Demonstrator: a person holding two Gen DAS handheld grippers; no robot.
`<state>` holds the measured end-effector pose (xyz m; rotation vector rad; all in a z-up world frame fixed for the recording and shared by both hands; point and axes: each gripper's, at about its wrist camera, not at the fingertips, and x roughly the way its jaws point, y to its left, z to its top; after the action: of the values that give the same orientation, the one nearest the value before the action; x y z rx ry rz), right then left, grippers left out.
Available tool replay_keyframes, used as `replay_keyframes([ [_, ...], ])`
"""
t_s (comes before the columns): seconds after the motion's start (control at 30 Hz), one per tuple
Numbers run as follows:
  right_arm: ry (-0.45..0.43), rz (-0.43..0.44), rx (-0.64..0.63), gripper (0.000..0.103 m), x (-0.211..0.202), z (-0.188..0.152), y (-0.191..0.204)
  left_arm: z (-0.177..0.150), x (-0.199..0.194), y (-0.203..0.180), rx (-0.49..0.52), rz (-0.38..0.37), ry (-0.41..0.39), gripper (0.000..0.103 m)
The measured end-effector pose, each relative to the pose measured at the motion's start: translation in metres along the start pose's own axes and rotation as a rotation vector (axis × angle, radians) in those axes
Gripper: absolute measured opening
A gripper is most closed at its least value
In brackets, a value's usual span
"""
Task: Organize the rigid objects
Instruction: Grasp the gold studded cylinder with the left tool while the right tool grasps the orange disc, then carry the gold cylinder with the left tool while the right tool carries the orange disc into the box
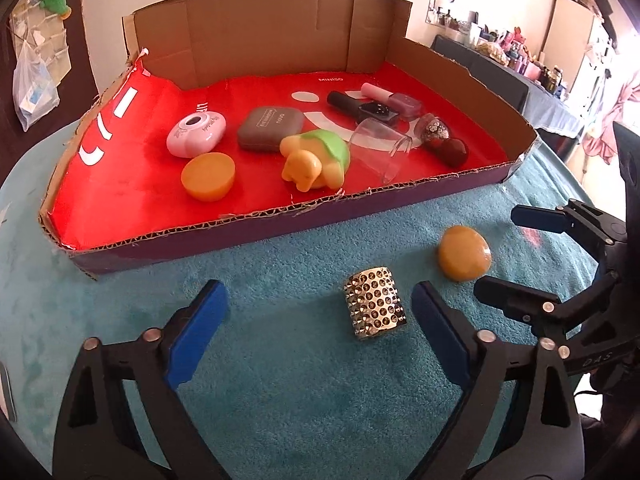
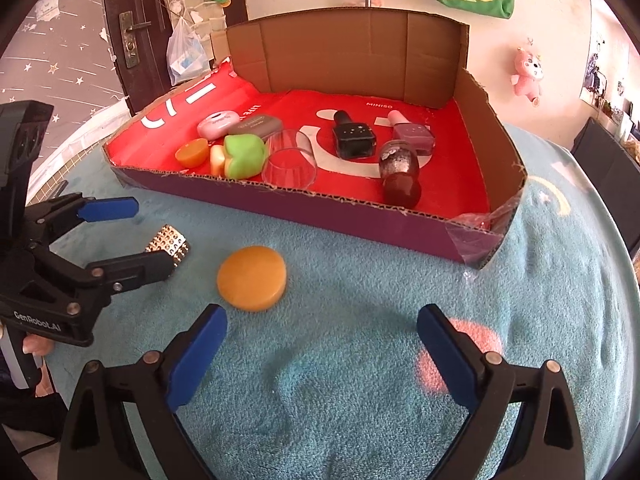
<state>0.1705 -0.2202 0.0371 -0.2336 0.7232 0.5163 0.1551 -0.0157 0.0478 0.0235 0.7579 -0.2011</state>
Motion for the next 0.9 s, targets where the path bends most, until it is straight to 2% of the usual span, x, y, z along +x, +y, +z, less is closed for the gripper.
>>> replay_keyframes([
  [0.03,0.002,0.002,-0.004,0.096,0.001,0.001,0.001,-0.001,0.002,0.0,0.002,-0.003,0.009,0.076],
  [0.23,0.0,0.016,-0.038,0.093,0.008,0.006,0.013,-0.005,-0.003,0.007,0.021,0.071,-0.02,0.073],
  [0.27,-0.003,0.014,-0.042,0.092,0.009,0.007,0.015,-0.005,-0.003,0.008,0.018,0.063,-0.025,0.072],
  [0.33,-0.001,0.016,-0.049,0.085,0.011,0.008,0.018,-0.004,-0.003,0.009,0.018,0.037,-0.025,0.062],
  [0.37,0.002,0.017,-0.054,0.083,0.012,0.008,0.02,-0.004,-0.002,0.009,0.023,0.025,-0.024,0.06],
  [0.47,-0.004,0.014,-0.059,0.074,0.013,0.009,0.022,-0.003,0.002,0.005,0.041,0.011,-0.023,0.046],
  [0.5,-0.011,0.02,-0.057,0.065,0.012,0.009,0.022,-0.002,0.002,0.004,0.046,0.003,-0.026,0.034],
  [0.53,-0.015,0.031,-0.056,0.049,0.012,0.009,0.023,-0.002,0.002,0.003,0.047,-0.008,-0.029,0.024],
  [0.57,-0.021,0.042,-0.054,0.04,0.011,0.009,0.025,-0.002,0.001,0.003,0.044,-0.017,-0.031,0.024],
  [0.67,-0.044,0.048,-0.054,0.04,0.006,0.007,0.03,-0.002,-0.005,0.001,0.045,-0.037,-0.045,0.024],
  [0.9,-0.15,0.021,-0.002,0.04,-0.026,0.007,0.038,-0.003,-0.028,-0.009,0.081,-0.033,-0.106,0.024],
])
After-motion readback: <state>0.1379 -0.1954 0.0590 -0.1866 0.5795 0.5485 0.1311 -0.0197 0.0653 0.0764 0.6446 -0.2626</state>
